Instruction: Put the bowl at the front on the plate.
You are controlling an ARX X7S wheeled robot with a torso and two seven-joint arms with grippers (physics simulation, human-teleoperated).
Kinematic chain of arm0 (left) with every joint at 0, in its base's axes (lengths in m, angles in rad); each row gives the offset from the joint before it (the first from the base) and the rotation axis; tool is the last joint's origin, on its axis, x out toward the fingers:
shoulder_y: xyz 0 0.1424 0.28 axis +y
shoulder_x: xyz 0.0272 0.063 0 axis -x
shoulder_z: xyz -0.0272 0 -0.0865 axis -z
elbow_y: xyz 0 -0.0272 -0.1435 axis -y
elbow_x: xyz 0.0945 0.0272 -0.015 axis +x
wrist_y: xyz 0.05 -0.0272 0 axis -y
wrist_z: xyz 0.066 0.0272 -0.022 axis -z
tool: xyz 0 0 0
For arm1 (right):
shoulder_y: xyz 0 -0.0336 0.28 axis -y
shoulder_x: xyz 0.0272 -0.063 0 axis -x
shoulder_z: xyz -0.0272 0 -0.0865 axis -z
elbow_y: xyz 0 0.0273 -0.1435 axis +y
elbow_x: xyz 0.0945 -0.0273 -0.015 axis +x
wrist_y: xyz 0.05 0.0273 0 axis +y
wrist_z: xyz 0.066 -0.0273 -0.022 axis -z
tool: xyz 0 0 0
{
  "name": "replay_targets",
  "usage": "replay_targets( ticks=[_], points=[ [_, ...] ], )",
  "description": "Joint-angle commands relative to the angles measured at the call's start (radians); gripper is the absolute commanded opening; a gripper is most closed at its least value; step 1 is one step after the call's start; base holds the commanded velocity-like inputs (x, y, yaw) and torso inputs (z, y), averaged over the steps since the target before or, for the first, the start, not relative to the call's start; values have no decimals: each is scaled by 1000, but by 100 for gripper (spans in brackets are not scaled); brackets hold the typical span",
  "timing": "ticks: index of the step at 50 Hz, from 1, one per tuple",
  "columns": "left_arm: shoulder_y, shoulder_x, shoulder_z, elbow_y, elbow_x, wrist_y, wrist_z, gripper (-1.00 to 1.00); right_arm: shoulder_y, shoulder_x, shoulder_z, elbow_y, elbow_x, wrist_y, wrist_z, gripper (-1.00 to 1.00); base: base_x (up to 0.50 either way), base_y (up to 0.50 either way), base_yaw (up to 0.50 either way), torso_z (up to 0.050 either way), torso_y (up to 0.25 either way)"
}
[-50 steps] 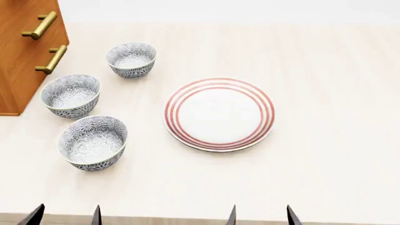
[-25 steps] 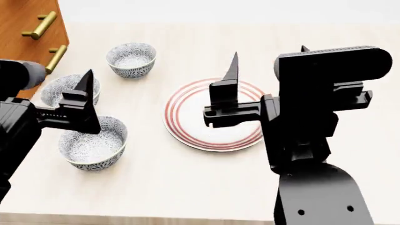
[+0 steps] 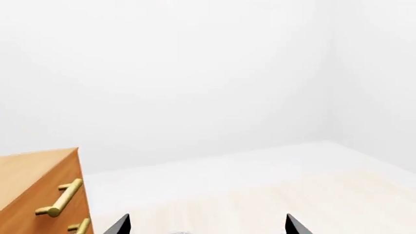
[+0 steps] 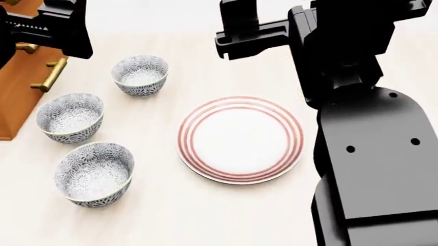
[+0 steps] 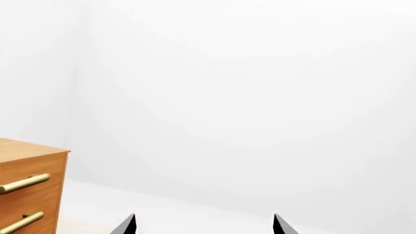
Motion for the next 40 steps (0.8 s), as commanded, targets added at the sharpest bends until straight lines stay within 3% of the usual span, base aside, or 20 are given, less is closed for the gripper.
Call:
replay_targets(
  ticks=[1, 40],
  points=[
    [-16, -13, 9, -15, -3, 6, -5, 100, 6, 19, -20, 20, 8, -36, -15, 100, 391, 0, 0, 0, 0],
    [8, -13, -11, -15, -37, -1, -20, 100, -6, 38, -26, 16, 28, -54, 1, 100, 388, 0, 0, 0, 0]
  ],
)
